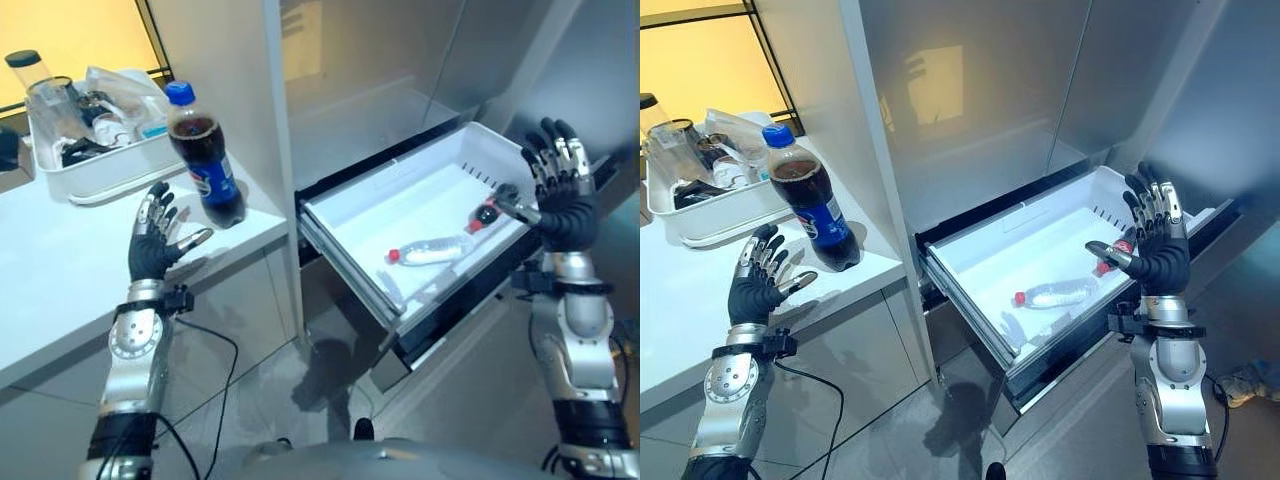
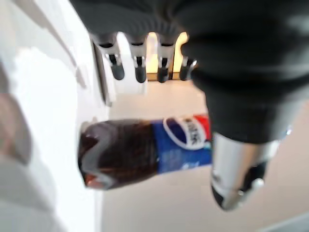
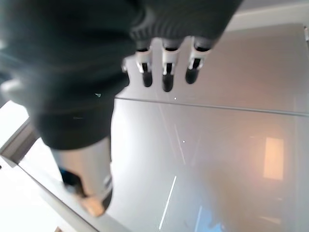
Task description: Take the drinks into the refrigerator
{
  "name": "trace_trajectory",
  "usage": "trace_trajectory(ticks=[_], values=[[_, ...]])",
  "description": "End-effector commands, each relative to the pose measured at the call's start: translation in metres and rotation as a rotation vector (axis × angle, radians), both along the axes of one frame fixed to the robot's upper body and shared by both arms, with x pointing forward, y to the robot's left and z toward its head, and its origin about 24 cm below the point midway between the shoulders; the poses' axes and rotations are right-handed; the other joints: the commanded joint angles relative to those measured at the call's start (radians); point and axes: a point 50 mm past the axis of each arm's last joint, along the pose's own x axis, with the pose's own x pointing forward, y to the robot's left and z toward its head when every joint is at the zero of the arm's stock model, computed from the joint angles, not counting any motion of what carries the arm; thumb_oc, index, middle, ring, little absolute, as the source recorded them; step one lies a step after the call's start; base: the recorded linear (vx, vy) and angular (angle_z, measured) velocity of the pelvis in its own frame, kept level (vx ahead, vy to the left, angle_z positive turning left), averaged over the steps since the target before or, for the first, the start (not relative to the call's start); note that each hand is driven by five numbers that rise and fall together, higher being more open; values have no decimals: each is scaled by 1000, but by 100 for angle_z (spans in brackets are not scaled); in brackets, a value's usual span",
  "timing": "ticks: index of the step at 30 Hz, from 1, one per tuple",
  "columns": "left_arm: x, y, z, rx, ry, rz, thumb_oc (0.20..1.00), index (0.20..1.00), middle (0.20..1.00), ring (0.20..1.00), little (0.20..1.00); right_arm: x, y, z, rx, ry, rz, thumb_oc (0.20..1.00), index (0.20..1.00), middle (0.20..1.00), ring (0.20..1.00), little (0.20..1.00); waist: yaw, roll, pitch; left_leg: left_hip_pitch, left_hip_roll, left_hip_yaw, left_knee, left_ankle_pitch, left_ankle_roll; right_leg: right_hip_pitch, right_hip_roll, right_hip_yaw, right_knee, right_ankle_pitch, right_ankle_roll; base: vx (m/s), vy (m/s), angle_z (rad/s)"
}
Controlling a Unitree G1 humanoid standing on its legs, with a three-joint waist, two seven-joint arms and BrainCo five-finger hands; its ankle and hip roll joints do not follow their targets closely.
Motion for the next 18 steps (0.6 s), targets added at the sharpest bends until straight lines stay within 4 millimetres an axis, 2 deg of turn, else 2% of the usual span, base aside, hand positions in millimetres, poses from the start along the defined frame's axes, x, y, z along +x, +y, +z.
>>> trace_trajectory(ticks=[1,15,18], values=[[18,5,21,89,-74,6,1000,1000,1000,1000,1000,-7,13,42,-23,-204,93,1000,1000,1000,1000,1000,-17,-11,-19,15,-14,-25,1,-69,14,13,-51,-24,83,-39,84,29,-1,-5],[24,11,2,57,6,64,1000,1000,1000,1000,1000,-14,14,43,-18,-219,123,1000,1000,1000,1000,1000,-49,-5,-22,34,-13,15,1,-75,13,8,-38,12,89,-44,83,17,1,-9],[26,15,0,74,23,92,1000,1000,1000,1000,1000,-15,15,42,-16,-213,130,1000,1000,1000,1000,1000,-54,-4,-29,43,-11,16,1,-90,12,16,-34,17,85,-53,86,25,-3,-13]])
